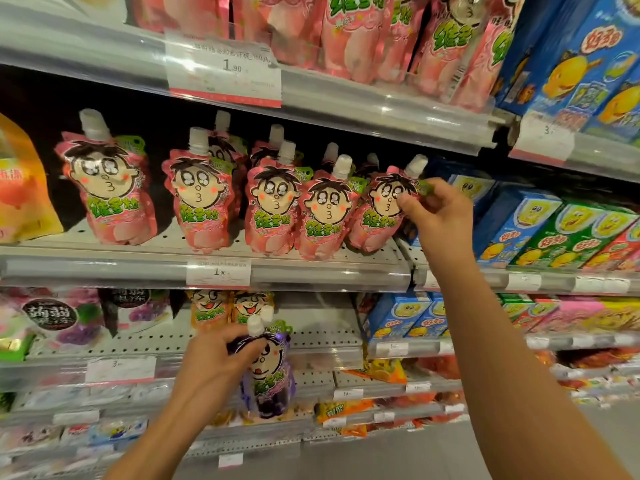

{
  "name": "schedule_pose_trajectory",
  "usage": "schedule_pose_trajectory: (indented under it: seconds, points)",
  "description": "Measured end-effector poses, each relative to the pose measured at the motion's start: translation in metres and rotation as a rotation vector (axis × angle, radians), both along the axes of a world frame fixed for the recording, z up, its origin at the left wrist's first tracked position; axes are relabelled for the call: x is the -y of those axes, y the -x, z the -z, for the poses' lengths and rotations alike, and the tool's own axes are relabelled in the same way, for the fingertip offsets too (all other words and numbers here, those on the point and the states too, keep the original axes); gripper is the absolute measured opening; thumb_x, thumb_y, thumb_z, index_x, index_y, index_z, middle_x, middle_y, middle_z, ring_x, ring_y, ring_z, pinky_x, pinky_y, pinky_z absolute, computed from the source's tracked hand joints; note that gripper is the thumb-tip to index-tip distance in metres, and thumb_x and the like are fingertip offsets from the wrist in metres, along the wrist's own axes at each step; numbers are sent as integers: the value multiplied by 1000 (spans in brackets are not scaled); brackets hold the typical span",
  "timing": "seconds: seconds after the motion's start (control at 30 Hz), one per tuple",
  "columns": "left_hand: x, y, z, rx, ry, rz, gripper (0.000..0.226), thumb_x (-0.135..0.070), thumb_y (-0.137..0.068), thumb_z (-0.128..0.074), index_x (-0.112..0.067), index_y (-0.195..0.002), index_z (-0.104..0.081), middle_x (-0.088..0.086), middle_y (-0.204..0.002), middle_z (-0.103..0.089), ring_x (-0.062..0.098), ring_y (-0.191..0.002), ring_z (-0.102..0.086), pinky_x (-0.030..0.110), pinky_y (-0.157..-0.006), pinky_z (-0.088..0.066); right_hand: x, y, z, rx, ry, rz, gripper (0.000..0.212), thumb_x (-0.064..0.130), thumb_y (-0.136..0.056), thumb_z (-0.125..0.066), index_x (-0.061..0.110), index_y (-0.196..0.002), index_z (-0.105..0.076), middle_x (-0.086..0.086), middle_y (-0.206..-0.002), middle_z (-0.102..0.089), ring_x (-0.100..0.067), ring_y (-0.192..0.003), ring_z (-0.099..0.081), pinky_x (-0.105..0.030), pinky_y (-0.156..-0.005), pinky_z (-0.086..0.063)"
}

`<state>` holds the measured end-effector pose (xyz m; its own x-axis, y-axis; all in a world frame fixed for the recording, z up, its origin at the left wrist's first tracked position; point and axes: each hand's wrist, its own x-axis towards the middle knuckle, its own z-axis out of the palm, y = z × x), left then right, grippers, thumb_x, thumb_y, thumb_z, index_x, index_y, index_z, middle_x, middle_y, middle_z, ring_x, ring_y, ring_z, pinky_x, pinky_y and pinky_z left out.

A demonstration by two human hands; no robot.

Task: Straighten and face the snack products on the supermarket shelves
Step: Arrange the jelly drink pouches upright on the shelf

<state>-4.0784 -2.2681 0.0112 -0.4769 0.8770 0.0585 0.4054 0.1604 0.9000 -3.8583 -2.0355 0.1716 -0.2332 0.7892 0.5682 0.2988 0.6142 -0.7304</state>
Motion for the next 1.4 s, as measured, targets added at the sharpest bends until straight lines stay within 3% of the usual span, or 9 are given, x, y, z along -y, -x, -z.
schedule_pose_trajectory:
  seconds: [0.33,0.53,0.7,0.8,0.93,1.03,1.17,1.23,1.4]
  points:
    - [-1,0,-9,107,-27,15,13,-25,-92,-74,-36,-85,-75,-23,-79,-74,-4,-74,-68,12,-59,-44,-4,8,8,24,150,-64,28,18,-93,-73,16,-118,-62,-8,-102,-75,-20,-95,-73,-42,-87,-61]
    - [-3,3,-7,163,-40,27,13,-21,-91,-75,-31,-100,-78,-17,-92,-77,2,-87,-70,28,-78,-54,80,7,45,-217,-340,315,14,-1,-93,-58,4,-106,-61,-3,-91,-63,-7,-71,-55,-25,-64,-45]
    - [-8,3,-12,157,-84,47,18,-19,-91,-75,-29,-105,-78,-17,-96,-77,1,-92,-71,23,-81,-54,112,25,104,348,96,-259,18,18,-96,-68,28,-111,-67,15,-99,-64,-13,-73,-66,-25,-66,-53]
    - [-12,-2,-16,102,-103,109,17,-17,-91,-75,-31,-100,-77,-17,-94,-76,3,-88,-70,17,-73,-51,118,29,127,295,285,-293,26,22,-97,-68,36,-118,-65,14,-111,-67,-14,-76,-69,-24,-65,-52]
    - [-17,-11,-21,97,-96,142,17,-16,-91,-74,-31,-99,-77,-13,-92,-77,8,-87,-71,26,-76,-56,116,28,132,203,500,-357,20,11,-98,-65,24,-112,-70,3,-88,-75,-17,-72,-73,-26,-56,-52]
    - [-18,-19,-23,87,-105,147,23,-9,-91,-73,-32,-90,-74,-25,-83,-72,-4,-80,-67,10,-68,-47,109,23,136,172,536,-378,10,6,-97,-65,12,-101,-73,-3,-82,-75,-24,-71,-73,-30,-57,-54]
    - [-19,-24,-21,-154,-106,243,30,-9,-86,-79,-37,-85,-69,-35,-87,-67,-18,-92,-58,0,-78,-38,104,19,152,186,487,-340,9,7,-98,-65,9,-96,-73,-4,-78,-74,-19,-70,-72,-31,-64,-59]
    - [-18,-19,-15,-420,-211,258,21,-15,-82,-83,-31,-92,-74,-31,-113,-63,-22,-108,-50,2,-95,-34,100,18,163,142,493,-293,8,8,-97,-66,8,-96,-74,-5,-78,-74,-20,-71,-73,-33,-65,-61]
    - [-4,1,-14,-701,-381,201,15,-29,-90,-66,-16,-92,-73,8,-150,-51,32,-143,-41,44,-116,-33,76,13,193,-20,585,-144,9,8,-98,-65,9,-94,-74,-11,-79,-75,-22,-71,-72,-36,-68,-60]
